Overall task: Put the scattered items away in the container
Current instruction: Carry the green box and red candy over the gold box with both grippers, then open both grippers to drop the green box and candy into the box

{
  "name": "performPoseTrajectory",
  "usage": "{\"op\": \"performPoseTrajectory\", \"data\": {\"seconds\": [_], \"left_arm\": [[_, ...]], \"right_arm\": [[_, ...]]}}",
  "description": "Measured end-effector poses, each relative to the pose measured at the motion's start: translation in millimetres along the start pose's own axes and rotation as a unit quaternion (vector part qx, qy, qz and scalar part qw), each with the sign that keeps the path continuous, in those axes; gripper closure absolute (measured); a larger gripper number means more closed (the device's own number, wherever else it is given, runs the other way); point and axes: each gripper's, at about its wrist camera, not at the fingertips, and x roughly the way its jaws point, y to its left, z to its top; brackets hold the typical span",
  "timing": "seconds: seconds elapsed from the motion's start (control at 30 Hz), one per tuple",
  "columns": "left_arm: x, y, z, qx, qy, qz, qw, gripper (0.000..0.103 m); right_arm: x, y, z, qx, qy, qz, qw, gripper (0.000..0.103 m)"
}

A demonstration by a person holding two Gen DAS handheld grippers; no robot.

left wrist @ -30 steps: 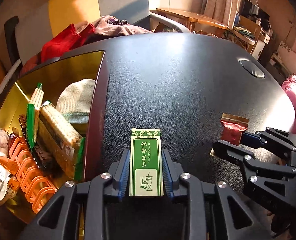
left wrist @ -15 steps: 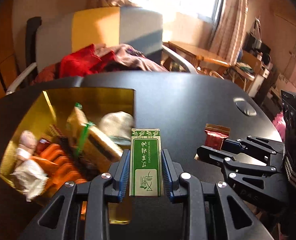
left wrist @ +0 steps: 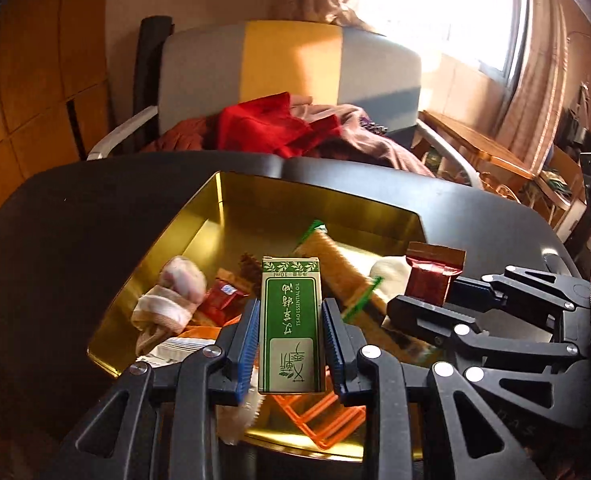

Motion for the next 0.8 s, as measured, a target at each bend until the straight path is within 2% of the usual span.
{"op": "performPoseTrajectory", "data": {"seconds": [0.13, 0.2, 0.3, 0.4, 0.5, 0.57, 0.67, 0.73, 0.8], "left_arm": [[12.0, 13.5, -0.5, -0.014, 0.011, 0.008, 0.9998, 0.072], [13.9, 12.9, -0.4, -0.012, 0.009, 0.014, 0.9998, 0.067], [13.2, 11.4, -0.9, -0.014, 0.003, 0.022, 0.9997, 0.067], [10.6, 10.1, -1.8, -0.021, -0.004, 0.026, 0.9994, 0.067], [3.2, 10.2, -5.3, -0.034, -0.01, 0.032, 0.9989, 0.058], [-4.4, 9.7, -8.2, -0.039, -0.015, 0.039, 0.9984, 0.055], [-16.1, 7.5, -13.2, -0.041, -0.019, 0.062, 0.9971, 0.052], [-23.8, 5.2, -17.3, -0.04, -0.021, 0.075, 0.9962, 0.049], [-31.3, 2.9, -21.4, -0.041, -0.023, 0.09, 0.9949, 0.049]], "right_arm": [[18.2, 2.2, 7.1, 0.011, 0.011, 0.004, 1.0, 0.071], [20.0, 2.9, 7.5, 0.017, 0.013, 0.003, 1.0, 0.07], [16.6, 4.5, 3.5, 0.011, 0.013, -0.003, 1.0, 0.07], [8.8, 8.4, 0.8, 0.01, 0.007, -0.023, 1.0, 0.07], [0.8, 12.4, -1.9, 0.01, 0.001, -0.043, 0.999, 0.07], [-4.6, 15.0, -3.6, 0.01, -0.004, -0.056, 0.998, 0.069], [-12.6, 19.0, -6.3, 0.009, -0.01, -0.075, 0.997, 0.059], [-17.9, 21.7, -8.1, 0.009, -0.014, -0.089, 0.996, 0.058], [-24.2, 25.9, -11.0, 0.008, -0.019, -0.102, 0.995, 0.05]]}}
